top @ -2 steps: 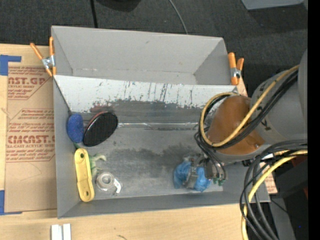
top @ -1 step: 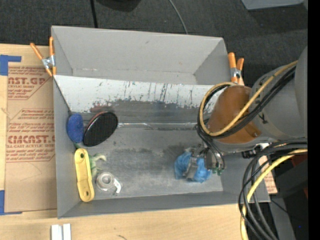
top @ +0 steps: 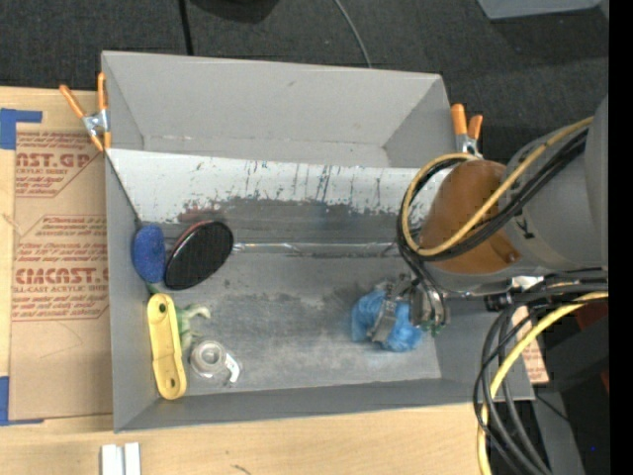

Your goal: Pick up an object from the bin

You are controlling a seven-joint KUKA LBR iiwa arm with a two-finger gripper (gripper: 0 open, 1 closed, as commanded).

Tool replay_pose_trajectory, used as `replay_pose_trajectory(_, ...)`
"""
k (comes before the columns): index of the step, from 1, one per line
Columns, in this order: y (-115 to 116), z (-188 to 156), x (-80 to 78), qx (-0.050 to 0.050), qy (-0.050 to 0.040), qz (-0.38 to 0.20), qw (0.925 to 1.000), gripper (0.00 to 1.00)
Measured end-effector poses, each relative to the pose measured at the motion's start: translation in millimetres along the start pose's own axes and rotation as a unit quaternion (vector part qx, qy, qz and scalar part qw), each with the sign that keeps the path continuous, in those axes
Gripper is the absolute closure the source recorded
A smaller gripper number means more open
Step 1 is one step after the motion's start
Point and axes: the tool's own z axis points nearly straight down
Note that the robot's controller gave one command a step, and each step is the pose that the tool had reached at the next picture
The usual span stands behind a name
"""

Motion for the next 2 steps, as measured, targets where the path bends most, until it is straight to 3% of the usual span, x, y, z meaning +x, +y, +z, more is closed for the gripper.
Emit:
replay_pose_trajectory(1,7,-2,-16.1,0.001,0.0029,0.015,0.9999,1.00)
replay_pose_trajectory(2,7,-37,-3.8,0.001,0.0057,0.026,0.9996,1.00)
